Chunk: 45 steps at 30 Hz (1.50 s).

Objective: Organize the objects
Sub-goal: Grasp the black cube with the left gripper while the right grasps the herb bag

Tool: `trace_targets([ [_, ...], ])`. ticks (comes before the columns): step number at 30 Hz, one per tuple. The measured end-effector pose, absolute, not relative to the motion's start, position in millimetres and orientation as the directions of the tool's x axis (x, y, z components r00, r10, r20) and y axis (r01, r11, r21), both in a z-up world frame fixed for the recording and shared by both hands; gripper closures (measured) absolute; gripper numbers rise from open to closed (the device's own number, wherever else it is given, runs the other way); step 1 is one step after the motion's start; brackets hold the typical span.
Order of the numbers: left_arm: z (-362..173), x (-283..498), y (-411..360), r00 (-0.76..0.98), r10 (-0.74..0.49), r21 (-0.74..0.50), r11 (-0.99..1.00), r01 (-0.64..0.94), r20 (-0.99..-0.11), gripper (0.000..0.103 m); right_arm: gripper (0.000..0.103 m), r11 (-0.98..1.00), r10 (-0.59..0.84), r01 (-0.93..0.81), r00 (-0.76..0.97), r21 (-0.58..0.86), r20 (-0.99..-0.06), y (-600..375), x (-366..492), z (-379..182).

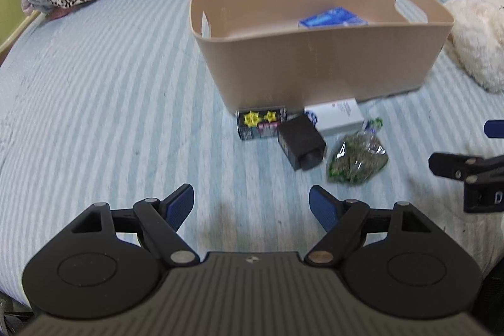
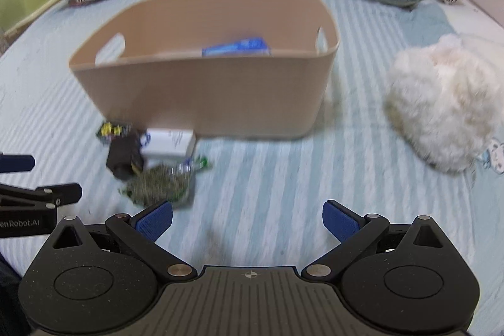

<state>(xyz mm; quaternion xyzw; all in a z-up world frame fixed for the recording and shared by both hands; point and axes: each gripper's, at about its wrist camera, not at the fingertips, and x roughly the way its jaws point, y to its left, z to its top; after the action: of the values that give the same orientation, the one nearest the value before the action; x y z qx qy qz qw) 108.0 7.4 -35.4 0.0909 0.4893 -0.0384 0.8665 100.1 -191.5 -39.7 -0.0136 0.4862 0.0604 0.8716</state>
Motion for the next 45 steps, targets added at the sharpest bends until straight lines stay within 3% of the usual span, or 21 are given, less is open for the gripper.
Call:
trace_targets([
  [15,-54,131,19,0.478,0.008,0.071,0.991,0.114,-0.878,0.022,0.000,0.980,0.176,-0.162,0.419,0.117,-0.891,-160,116,-85],
  [33,-51,172,4,0.496,-0.072,-0.018,0.994,0.112,-0.865,0.022,0.000,0.987,0.162,-0.065,0.466,0.148,-0.870,-175,148,-94],
  [45,-74,187,0,0.427,-0.175,-0.154,0.985,0.082,-0.887,0.020,0.000,0.983,0.182,-0.088,0.481,0.160,-0.857,-179,153,-96],
])
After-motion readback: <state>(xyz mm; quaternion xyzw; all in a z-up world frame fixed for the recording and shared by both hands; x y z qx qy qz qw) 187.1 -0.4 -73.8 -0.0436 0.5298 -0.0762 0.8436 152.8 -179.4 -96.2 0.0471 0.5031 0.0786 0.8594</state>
